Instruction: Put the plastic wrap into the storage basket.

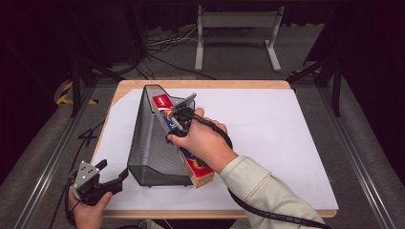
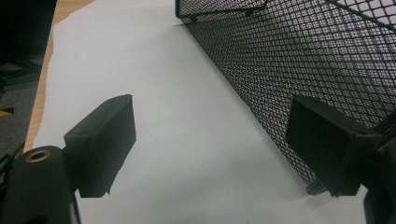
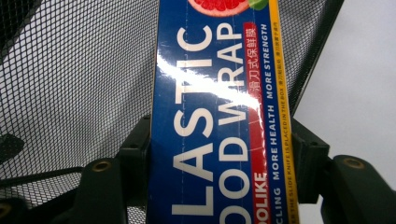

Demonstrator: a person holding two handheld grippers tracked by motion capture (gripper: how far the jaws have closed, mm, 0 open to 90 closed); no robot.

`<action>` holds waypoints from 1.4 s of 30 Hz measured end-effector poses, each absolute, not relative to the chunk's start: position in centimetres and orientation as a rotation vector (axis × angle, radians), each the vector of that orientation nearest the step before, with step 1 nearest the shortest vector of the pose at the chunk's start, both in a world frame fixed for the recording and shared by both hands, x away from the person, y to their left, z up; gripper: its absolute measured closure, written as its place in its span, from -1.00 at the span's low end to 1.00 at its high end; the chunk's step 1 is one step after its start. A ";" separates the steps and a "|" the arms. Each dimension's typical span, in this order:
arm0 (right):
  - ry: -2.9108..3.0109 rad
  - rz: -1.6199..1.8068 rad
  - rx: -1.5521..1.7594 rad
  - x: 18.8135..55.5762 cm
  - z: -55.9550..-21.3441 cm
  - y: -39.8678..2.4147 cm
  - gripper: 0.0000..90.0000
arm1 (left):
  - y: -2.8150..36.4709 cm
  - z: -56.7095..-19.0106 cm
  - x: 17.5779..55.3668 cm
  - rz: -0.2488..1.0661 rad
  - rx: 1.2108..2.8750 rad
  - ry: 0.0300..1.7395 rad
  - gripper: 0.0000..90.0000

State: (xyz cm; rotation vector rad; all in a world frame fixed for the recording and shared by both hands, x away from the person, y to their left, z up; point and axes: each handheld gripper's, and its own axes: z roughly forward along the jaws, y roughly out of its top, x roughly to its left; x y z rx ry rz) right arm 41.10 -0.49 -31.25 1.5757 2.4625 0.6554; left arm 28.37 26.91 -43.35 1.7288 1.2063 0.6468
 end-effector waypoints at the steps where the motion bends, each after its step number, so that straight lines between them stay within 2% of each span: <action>1: 2.464 0.652 1.580 41.1 -31.3 -0.3 -0.12 | 26.9 -43.4 28.3 0.647 1.729 1.206 -0.62; 16: 2.498 0.553 1.578 41.7 -32.7 1.3 -0.12 | 27.3 -43.4 27.9 0.651 1.722 1.217 -0.62; 42: 2.489 0.475 1.564 43.1 -34.4 1.9 -0.13 | 27.7 -43.4 27.5 0.658 1.712 1.227 -0.62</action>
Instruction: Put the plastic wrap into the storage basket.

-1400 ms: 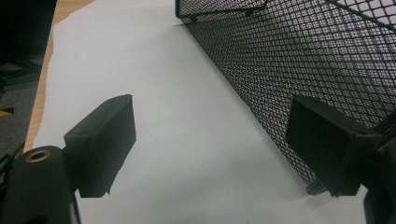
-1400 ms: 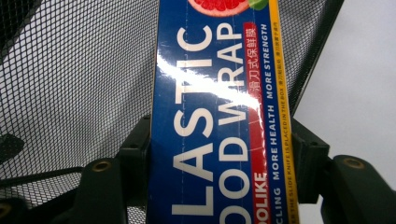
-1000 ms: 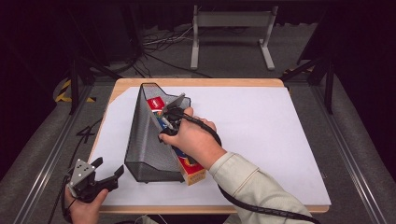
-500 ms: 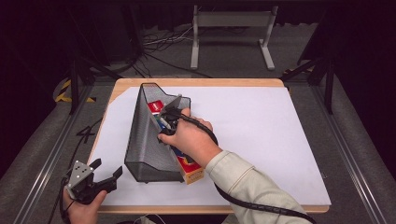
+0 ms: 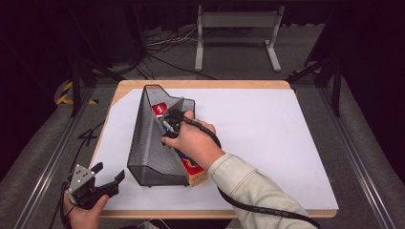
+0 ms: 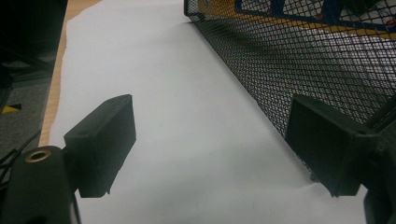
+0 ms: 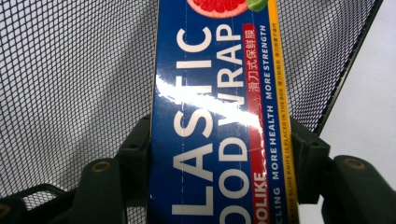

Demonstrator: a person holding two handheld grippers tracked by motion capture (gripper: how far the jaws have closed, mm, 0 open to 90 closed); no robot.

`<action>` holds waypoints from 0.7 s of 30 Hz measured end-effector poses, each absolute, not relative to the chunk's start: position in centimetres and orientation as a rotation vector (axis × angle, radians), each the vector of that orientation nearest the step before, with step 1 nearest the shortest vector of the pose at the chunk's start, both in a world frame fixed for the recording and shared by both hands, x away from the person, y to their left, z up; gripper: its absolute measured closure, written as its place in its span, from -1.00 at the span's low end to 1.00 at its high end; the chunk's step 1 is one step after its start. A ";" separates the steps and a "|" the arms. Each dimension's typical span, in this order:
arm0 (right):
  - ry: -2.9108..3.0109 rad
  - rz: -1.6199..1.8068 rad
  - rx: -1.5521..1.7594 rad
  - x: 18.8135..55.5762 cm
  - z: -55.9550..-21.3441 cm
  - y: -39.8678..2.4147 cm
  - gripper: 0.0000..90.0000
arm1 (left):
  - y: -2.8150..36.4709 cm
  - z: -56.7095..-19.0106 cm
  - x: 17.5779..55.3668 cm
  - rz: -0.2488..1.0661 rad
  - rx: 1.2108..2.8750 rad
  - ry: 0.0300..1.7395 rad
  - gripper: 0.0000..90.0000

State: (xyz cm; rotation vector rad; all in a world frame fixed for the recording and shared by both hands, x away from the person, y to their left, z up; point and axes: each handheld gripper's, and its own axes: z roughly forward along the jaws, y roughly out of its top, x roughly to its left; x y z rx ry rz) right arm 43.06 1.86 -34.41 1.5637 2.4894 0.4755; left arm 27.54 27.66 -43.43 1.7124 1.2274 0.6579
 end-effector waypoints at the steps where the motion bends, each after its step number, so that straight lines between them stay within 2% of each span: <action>1: 2.484 0.468 1.559 43.0 -34.4 2.0 -0.13 | 27.7 -43.4 27.5 0.657 1.712 1.228 -0.62; 13: 2.497 0.423 1.527 43.1 -34.7 2.1 -0.16 | 27.6 -43.4 27.6 0.654 1.715 1.225 -0.62; 15: 2.513 0.454 1.528 43.2 -34.6 1.9 -0.26 | 27.5 -43.5 27.6 0.653 1.714 1.224 -0.62; 21: 2.502 0.474 1.477 42.9 -34.5 1.5 -0.37 | 27.5 -43.4 27.6 0.653 1.720 1.222 -0.62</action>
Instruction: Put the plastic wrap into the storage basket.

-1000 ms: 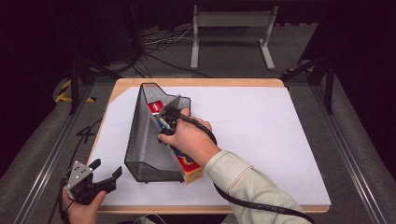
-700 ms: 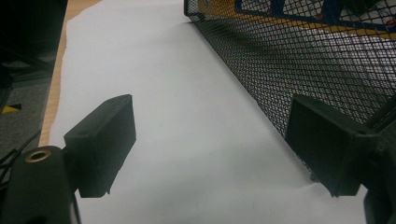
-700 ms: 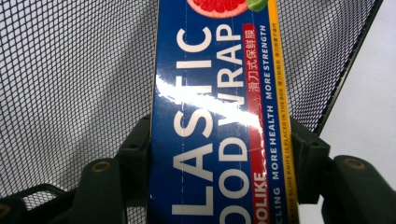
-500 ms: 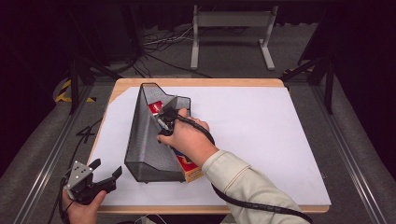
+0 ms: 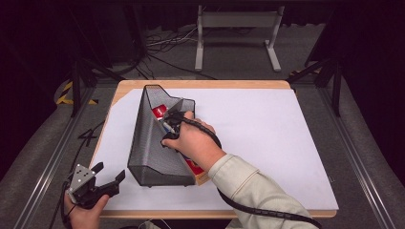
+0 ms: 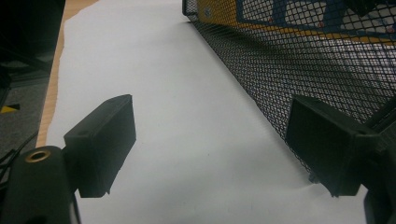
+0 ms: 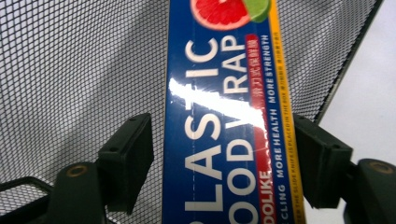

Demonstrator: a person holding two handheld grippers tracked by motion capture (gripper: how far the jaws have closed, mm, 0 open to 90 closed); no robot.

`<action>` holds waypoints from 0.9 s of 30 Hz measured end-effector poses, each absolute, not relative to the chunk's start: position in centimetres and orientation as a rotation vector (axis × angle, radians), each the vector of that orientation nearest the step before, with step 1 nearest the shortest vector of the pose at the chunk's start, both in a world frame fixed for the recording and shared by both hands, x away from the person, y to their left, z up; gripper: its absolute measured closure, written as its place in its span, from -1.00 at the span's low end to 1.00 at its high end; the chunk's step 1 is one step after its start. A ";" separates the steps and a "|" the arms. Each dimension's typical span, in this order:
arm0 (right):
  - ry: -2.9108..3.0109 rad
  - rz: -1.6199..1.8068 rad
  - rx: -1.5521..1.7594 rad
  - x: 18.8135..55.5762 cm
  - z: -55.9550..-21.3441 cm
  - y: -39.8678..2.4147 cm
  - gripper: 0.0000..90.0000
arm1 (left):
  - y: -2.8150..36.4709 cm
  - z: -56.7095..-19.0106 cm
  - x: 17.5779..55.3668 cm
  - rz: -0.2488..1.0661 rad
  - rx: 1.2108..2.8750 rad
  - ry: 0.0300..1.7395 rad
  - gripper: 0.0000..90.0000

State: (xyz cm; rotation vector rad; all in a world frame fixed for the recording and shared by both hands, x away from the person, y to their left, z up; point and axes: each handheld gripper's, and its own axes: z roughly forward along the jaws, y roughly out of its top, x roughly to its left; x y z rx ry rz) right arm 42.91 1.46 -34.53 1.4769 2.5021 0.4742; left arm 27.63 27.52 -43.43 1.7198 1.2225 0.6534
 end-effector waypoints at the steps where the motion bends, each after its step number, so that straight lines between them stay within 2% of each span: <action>1: 2.505 0.472 1.496 42.9 -34.4 1.4 -0.39 | 27.5 -43.4 27.6 0.654 1.721 1.222 -0.62; 2: 2.523 0.478 1.506 42.9 -34.3 1.3 -0.46 | 27.5 -43.5 27.6 0.655 1.721 1.222 -0.62; 7: 2.523 0.544 1.452 42.4 -33.3 1.0 -0.49 | 27.5 -43.4 27.6 0.654 1.720 1.224 -0.62; 27: 2.451 0.982 1.254 40.7 -29.6 -2.1 -0.45 | 27.4 -43.4 27.7 0.658 1.716 1.224 -0.63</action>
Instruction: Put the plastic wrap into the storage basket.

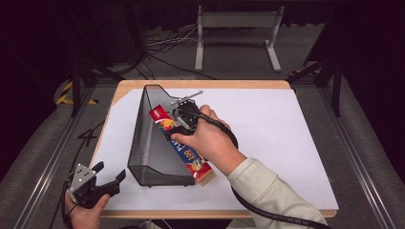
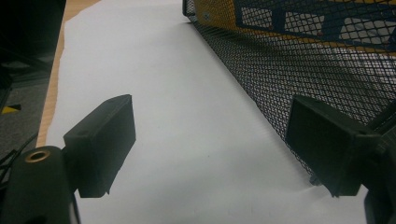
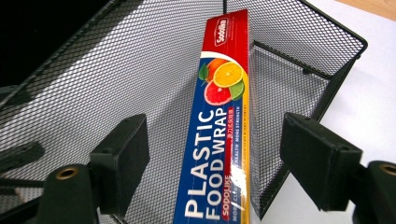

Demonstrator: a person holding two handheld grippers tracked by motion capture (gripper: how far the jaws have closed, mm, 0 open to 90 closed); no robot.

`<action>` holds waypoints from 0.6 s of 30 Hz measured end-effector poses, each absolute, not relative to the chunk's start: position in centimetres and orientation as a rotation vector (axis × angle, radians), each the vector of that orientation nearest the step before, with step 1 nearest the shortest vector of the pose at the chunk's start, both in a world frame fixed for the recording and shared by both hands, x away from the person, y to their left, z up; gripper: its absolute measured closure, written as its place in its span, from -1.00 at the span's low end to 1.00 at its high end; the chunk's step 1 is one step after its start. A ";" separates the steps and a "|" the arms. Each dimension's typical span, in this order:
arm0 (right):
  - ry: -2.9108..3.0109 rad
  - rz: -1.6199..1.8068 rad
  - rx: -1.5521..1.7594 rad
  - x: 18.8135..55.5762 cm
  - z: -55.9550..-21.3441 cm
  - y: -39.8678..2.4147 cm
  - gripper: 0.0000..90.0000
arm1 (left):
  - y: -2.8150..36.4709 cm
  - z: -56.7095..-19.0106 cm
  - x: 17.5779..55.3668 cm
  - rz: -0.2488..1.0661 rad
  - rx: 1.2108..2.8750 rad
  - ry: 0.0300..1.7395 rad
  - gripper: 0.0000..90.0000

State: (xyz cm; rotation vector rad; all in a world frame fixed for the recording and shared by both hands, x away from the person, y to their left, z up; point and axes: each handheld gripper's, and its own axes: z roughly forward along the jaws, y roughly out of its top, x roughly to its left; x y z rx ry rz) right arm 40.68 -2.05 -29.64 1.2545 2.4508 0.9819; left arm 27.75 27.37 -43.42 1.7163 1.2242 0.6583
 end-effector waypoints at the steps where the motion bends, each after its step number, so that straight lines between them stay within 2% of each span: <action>1: 2.454 0.996 1.249 40.6 -29.6 -2.2 -0.45 | 27.4 -43.4 27.8 0.660 1.718 1.223 -0.63; 18: 2.386 1.133 1.101 39.6 -28.9 -7.1 -0.52 | 27.3 -43.4 28.0 0.651 1.723 1.223 -0.63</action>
